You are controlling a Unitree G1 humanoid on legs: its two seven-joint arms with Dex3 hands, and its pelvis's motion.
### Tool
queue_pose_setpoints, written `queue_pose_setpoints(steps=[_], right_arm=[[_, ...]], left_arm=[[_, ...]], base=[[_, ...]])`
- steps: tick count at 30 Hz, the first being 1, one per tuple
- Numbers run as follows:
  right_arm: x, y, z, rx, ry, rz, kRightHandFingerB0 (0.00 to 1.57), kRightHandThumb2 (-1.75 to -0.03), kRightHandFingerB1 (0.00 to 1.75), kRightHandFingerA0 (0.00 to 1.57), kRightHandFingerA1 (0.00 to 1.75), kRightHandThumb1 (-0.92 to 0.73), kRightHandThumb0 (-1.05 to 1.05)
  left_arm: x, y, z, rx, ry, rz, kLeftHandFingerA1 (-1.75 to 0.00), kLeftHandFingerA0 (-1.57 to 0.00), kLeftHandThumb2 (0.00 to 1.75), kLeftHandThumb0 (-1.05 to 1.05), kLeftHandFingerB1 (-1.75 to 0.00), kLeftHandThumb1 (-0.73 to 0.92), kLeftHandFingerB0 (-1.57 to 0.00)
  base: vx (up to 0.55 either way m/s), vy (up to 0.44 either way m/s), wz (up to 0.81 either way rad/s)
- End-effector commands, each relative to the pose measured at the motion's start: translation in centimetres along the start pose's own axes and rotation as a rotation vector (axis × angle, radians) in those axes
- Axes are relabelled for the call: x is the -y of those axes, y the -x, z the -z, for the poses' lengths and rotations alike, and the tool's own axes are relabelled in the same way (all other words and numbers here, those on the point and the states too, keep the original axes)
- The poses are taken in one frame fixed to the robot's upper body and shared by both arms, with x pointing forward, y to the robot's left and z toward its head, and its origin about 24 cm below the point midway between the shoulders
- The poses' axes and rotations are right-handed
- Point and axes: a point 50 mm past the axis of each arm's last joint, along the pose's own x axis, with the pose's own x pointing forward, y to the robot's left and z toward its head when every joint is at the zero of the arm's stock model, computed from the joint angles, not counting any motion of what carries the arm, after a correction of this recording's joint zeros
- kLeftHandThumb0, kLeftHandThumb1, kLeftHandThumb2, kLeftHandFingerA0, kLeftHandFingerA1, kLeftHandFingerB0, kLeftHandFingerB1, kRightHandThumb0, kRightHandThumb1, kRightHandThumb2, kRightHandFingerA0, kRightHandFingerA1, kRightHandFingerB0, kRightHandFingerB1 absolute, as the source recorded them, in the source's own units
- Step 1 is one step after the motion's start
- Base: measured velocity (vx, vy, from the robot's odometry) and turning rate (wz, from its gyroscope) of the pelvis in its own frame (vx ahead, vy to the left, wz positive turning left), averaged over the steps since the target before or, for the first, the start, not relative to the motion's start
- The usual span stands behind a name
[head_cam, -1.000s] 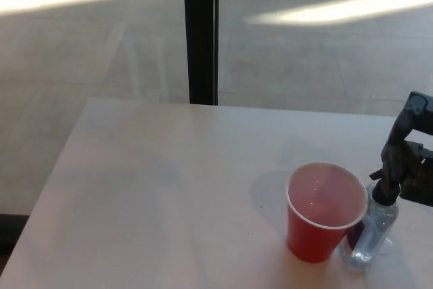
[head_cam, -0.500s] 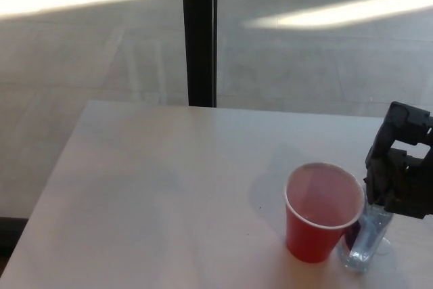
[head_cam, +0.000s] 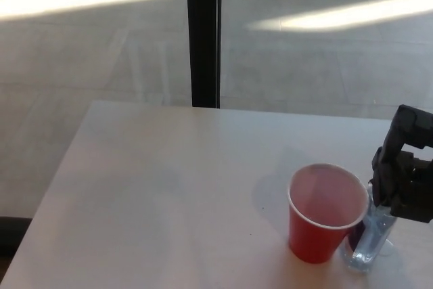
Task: The robot uses its right hand fist to press the hand soap kept in the middle of the table to get liquid hand soap out
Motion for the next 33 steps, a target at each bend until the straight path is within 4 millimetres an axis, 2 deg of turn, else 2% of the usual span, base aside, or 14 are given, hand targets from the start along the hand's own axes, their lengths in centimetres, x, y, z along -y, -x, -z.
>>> queue_pose_setpoints(steps=[1,5,12,14,16,20,21,25,26,27,29,30,32,33], right_arm=[[0.2,2.2,4.8,-0.270,-0.032,0.052,0.74,-1.30,1.70,1.05,1.75,-0.50,-0.17],[0.1,2.4,5.3,-0.272,-0.050,0.060,0.73,-1.37,1.72,1.07,1.75,-0.48,-0.17],[-0.6,3.4,6.4,-0.309,-0.117,0.087,0.74,-1.31,1.71,1.08,1.75,-0.51,-0.18],[-0.7,3.4,6.7,-0.318,-0.147,0.091,0.73,-1.23,1.74,1.07,1.75,-0.56,-0.19],[-0.9,3.4,6.9,-0.331,-0.154,0.102,0.73,-1.28,1.75,1.07,1.75,-0.52,-0.20],[-1.0,3.5,7.4,-0.353,-0.192,0.124,0.73,-1.31,1.74,1.07,1.75,-0.51,-0.19],[-0.9,3.5,7.4,-0.360,-0.194,0.127,0.73,-1.27,1.75,1.07,1.75,-0.54,-0.19],[-0.9,3.6,7.8,-0.383,-0.194,0.135,0.74,-1.31,1.75,1.07,1.75,-0.53,-0.18],[-0.8,3.7,7.9,-0.388,-0.193,0.132,0.73,-1.30,1.75,1.08,1.75,-0.53,-0.18],[-0.7,3.7,8.1,-0.396,-0.191,0.129,0.73,-1.31,1.74,1.08,1.75,-0.53,-0.19],[-0.7,3.8,8.1,-0.400,-0.187,0.128,0.73,-1.31,1.74,1.08,1.75,-0.53,-0.19],[-0.6,4.0,8.4,-0.414,-0.178,0.112,0.75,-1.32,1.73,1.09,1.75,-0.53,-0.20],[-0.5,4.2,8.7,-0.436,-0.167,0.116,0.75,-1.30,1.71,1.08,1.75,-0.53,-0.21],[-0.5,4.3,8.8,-0.447,-0.159,0.120,0.73,-1.28,1.72,1.07,1.75,-0.54,-0.20]], left_arm=[[-0.7,0.0,-0.3,-0.011,0.007,-0.011,-0.81,-0.60,0.92,-0.28,-0.72,0.56,-0.49],[-0.7,-0.1,-0.2,-0.006,-0.009,-0.013,-0.84,-0.66,0.93,-0.29,-0.74,0.55,-0.50],[-1.0,0.1,0.6,-0.019,-0.031,-0.020,-0.81,-0.63,0.91,-0.28,-0.73,0.57,-0.50],[-1.1,0.1,0.6,-0.017,-0.029,-0.020,-0.82,-0.65,0.92,-0.29,-0.74,0.56,-0.52],[-1.3,0.1,0.5,-0.018,-0.003,-0.025,-0.82,-0.62,1.00,-0.27,-0.74,0.54,-0.49],[-1.4,0.2,0.2,-0.006,-0.008,-0.015,-0.84,-0.64,0.98,-0.28,-0.76,0.55,-0.51],[-1.5,0.2,0.1,-0.005,-0.021,-0.025,-0.85,-0.67,0.92,-0.29,-0.77,0.57,-0.55],[-1.4,0.2,-0.2,0.002,-0.013,-0.023,-0.82,-0.66,1.08,-0.31,-0.76,0.49,-0.55],[-1.4,0.2,-0.3,0.003,-0.017,-0.021,-0.82,-0.65,1.08,-0.31,-0.75,0.50,-0.53],[-1.4,0.2,-0.3,0.001,-0.017,-0.023,-0.83,-0.65,1.01,-0.30,-0.74,0.52,-0.50],[-1.4,0.2,-0.3,-0.003,-0.011,-0.027,-0.83,-0.65,1.01,-0.30,-0.74,0.52,-0.50],[-1.4,0.2,-0.3,0.001,-0.011,-0.022,-0.84,-0.65,0.95,-0.30,-0.75,0.56,-0.52],[-1.4,0.1,-0.3,0.002,-0.019,-0.026,-0.85,-0.68,1.00,-0.29,-0.74,0.54,-0.50],[-1.4,0.1,-0.3,0.003,-0.020,-0.023,-0.83,-0.67,1.08,-0.30,-0.76,0.50,-0.54]], base=[[0.00,0.000,0.00],[0.00,0.000,0.00],[0.00,0.000,0.00],[0.00,0.000,0.00],[0.00,0.000,0.00],[0.00,0.000,0.00],[0.00,0.000,0.00],[0.00,0.000,0.00],[0.00,0.000,0.00],[0.00,0.000,0.00],[0.00,0.000,0.00],[0.00,0.000,0.00],[0.00,0.000,0.00],[0.00,0.000,0.00]])
